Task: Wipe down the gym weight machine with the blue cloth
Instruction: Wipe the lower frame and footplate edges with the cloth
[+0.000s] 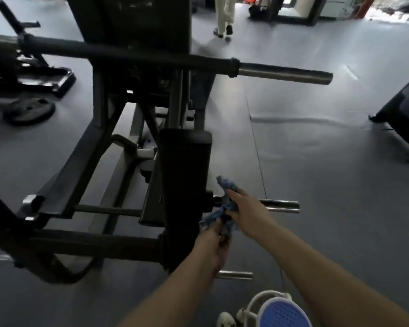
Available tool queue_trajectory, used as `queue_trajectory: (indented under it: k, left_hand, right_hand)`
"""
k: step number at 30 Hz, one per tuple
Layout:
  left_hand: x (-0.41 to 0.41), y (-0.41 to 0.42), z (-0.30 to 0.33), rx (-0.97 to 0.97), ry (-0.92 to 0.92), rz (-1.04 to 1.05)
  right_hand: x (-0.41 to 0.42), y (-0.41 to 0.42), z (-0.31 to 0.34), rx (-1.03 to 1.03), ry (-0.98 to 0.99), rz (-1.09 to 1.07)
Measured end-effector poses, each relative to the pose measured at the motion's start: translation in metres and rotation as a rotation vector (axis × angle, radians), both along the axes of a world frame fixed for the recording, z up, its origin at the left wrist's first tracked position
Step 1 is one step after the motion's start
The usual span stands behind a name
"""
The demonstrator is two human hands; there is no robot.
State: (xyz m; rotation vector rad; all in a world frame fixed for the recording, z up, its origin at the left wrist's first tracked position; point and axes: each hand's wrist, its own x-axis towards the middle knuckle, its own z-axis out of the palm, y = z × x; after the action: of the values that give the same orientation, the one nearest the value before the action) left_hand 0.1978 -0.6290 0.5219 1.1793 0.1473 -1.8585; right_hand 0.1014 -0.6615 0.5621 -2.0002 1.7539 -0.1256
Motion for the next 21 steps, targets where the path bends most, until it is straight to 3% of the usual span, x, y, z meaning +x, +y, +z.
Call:
queue_trajectory:
  k: [4,8,12,16,21]
  left_hand:
    - [-0.009,-0.015,0.002,0.048,-0.027,0.263]
    - [-0.004,-0.013,0.005,0.042,-0.090,0.269]
    - [-0.004,-0.012,-0.002,0.053,-0.190,0.216]
    - [-0.010,-0.025,-0.005,0.080,0.029,0.321]
    - [-0.010,-0.022,-0.021,0.058,0.013,0.387]
  right_hand:
    - [-0.012,-0.027,0.002,0.142,-0.043,0.204]
    - [0.007,-0.044,0.004,0.110,-0.056,0.306]
    - [0.020,-0.056,-0.001,0.215,-0.101,0.285]
    - [0.023,-0.072,-0.003,0.274,-0.152,0.260]
    - [0.020,-0.063,-0.003,0.182,-0.204,0.130]
